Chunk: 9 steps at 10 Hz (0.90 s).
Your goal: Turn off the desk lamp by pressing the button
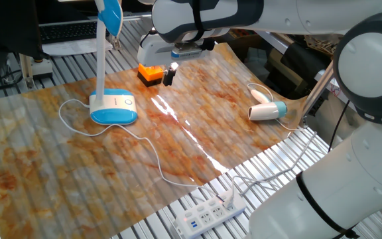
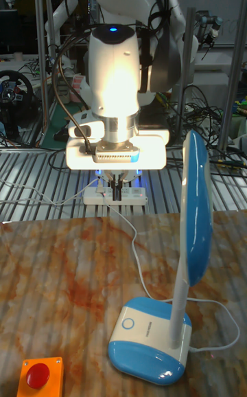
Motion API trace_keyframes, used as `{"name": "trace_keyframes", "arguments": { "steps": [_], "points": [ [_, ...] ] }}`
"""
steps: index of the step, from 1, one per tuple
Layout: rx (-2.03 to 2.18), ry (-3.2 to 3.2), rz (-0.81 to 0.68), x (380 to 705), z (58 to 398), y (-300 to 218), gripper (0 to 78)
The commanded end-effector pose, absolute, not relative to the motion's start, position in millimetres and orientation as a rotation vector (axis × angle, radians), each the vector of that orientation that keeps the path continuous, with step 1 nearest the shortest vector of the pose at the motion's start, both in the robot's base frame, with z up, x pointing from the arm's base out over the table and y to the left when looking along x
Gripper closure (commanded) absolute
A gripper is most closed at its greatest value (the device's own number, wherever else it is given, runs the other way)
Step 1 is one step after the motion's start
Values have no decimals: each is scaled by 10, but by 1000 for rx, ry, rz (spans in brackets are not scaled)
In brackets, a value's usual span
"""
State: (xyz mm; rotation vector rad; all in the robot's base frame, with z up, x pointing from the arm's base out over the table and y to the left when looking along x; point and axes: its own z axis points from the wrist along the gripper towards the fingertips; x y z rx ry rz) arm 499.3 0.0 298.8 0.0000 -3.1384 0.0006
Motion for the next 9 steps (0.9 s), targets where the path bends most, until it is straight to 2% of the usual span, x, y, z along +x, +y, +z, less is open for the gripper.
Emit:
{"name": "trace_keyframes", "arguments": {
  "steps": [1, 9],
  "points": [
    [136, -3068, 75, 4993, 2988, 1, 776],
    [116, -3094, 92, 4997, 2926, 15, 776]
  ]
}}
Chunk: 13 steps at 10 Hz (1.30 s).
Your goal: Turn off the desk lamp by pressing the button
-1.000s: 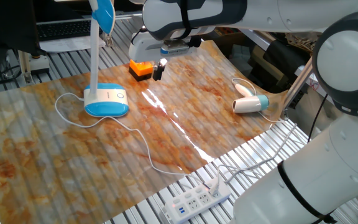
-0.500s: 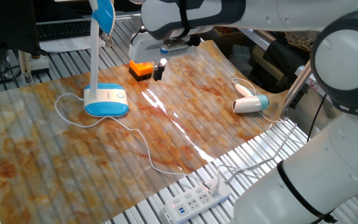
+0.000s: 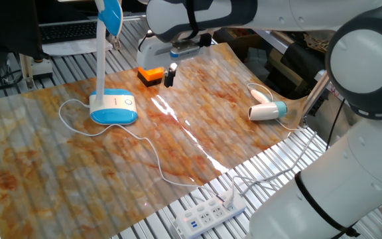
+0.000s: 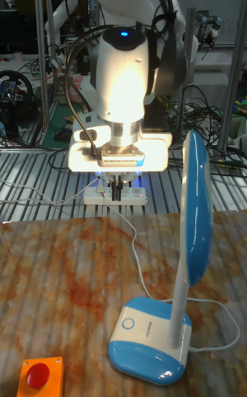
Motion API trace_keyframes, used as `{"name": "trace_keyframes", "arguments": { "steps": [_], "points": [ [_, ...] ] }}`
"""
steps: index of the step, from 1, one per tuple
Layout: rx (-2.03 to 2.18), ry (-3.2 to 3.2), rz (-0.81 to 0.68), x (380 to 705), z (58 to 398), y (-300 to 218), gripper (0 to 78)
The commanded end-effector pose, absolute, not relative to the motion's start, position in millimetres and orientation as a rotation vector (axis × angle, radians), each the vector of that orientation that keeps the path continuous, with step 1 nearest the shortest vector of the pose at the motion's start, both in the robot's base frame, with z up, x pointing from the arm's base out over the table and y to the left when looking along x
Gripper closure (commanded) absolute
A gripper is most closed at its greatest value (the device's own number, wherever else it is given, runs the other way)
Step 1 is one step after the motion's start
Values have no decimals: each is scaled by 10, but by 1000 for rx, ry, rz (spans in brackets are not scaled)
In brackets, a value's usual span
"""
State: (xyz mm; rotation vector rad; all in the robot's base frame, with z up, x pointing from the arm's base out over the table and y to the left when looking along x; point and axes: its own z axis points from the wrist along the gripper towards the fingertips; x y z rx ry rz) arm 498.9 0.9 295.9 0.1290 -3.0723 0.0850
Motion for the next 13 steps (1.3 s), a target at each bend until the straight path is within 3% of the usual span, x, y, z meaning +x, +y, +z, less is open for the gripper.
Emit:
{"name": "trace_keyframes", "arguments": {
  "steps": [1, 13],
  "points": [
    [108, -3100, 93, 4997, 2901, 15, 776],
    [-7, -3122, 14, 4997, 2901, 15, 776]
  ]
}}
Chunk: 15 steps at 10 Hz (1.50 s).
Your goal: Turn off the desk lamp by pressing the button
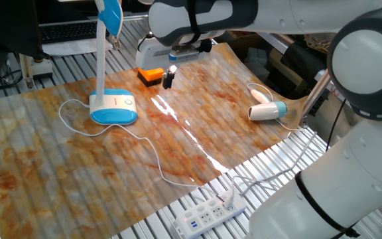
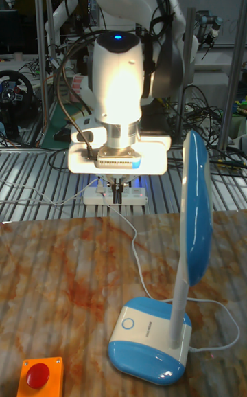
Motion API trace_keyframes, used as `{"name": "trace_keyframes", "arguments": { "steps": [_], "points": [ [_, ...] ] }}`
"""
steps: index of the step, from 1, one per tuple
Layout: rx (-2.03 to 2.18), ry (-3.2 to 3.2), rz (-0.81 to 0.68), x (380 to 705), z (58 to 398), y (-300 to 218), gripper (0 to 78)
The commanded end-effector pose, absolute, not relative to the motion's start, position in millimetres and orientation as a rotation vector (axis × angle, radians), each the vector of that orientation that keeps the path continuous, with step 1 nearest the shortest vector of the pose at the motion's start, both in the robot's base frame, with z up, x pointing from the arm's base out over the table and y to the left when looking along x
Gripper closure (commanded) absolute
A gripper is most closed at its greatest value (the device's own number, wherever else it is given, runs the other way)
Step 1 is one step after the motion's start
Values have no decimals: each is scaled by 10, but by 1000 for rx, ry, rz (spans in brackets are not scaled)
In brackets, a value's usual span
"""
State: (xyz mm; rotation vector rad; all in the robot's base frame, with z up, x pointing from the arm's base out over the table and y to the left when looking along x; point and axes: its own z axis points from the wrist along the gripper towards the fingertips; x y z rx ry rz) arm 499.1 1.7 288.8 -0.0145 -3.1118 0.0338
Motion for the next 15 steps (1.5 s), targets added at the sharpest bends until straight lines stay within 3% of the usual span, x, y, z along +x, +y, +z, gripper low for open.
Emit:
{"name": "trace_keyframes", "arguments": {
  "steps": [1, 15],
  "points": [
    [11, -3116, 26, 4987, 2910, 14, 776],
    [68, -3196, 0, 5778, 2120, -85, 776]
  ]
}}
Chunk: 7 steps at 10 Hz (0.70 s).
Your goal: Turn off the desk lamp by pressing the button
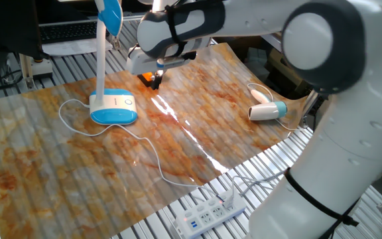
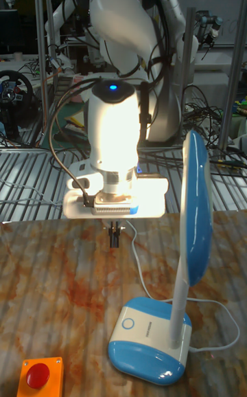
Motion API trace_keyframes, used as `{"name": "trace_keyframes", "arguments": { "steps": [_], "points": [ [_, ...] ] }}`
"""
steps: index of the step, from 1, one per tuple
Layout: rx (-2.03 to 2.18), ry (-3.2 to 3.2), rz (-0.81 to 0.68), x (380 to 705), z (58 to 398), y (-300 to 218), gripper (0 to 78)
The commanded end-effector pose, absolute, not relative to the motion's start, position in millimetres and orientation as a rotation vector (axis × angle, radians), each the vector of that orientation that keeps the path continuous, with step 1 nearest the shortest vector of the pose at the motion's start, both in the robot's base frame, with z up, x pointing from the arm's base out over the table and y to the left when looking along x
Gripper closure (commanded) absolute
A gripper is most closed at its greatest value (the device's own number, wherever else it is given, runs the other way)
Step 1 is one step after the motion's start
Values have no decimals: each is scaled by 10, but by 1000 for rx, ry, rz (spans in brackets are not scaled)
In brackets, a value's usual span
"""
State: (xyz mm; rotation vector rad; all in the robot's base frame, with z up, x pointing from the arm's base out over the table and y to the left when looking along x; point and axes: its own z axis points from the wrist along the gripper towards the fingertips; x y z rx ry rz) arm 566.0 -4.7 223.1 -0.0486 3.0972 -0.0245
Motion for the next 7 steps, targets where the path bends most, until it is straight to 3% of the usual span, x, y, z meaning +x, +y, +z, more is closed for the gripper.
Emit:
{"name": "trace_keyframes", "arguments": {
  "steps": [1, 7],
  "points": [
    [-56, 3080, 9, 5785, 2063, -82, 776],
    [35, 3124, 45, 5786, 2007, -67, 776]
  ]
}}
